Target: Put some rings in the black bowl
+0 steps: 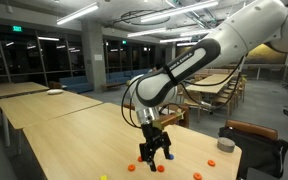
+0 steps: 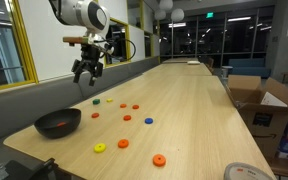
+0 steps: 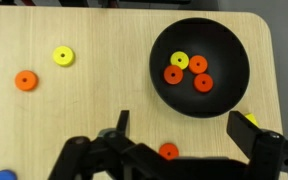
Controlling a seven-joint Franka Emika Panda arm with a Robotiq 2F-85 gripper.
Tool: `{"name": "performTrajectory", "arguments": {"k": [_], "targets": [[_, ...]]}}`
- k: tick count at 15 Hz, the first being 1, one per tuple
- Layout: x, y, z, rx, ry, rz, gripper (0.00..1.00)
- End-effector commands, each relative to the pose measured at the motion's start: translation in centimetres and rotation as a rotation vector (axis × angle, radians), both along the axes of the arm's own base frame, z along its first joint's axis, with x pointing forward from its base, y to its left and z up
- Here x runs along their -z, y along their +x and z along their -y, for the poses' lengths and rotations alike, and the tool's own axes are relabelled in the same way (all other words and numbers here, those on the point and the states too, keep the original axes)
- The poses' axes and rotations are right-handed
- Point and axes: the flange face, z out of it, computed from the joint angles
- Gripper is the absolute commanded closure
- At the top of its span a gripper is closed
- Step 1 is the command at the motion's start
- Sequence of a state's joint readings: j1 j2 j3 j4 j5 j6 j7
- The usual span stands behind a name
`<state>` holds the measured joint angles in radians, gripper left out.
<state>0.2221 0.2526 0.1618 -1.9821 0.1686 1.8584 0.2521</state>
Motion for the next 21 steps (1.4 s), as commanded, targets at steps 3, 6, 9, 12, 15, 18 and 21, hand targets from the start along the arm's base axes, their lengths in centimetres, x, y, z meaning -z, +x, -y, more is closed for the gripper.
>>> {"name": "performTrajectory", "arguments": {"k": [3, 6, 9, 12, 15, 18, 21], "targets": [[-9.2, -6.0, 3.2, 0.132, -0.158, 0.204, 0.0], [-11.9, -9.9, 4.9, 0.152, -0.207, 0.246, 0.0], [-13.5, -13.6, 6.7, 0.151, -0.213, 0.259, 0.0], [-14.5, -16.7, 8.4, 0.123, -0.206, 0.267, 0.0], [-15.4, -19.7, 10.0, -0.003, -0.192, 0.254, 0.0], [-16.2, -21.8, 11.3, -0.132, -0.224, 0.263, 0.0], [-16.8, -23.3, 12.3, -0.179, -0.248, 0.33, 0.0]]}}
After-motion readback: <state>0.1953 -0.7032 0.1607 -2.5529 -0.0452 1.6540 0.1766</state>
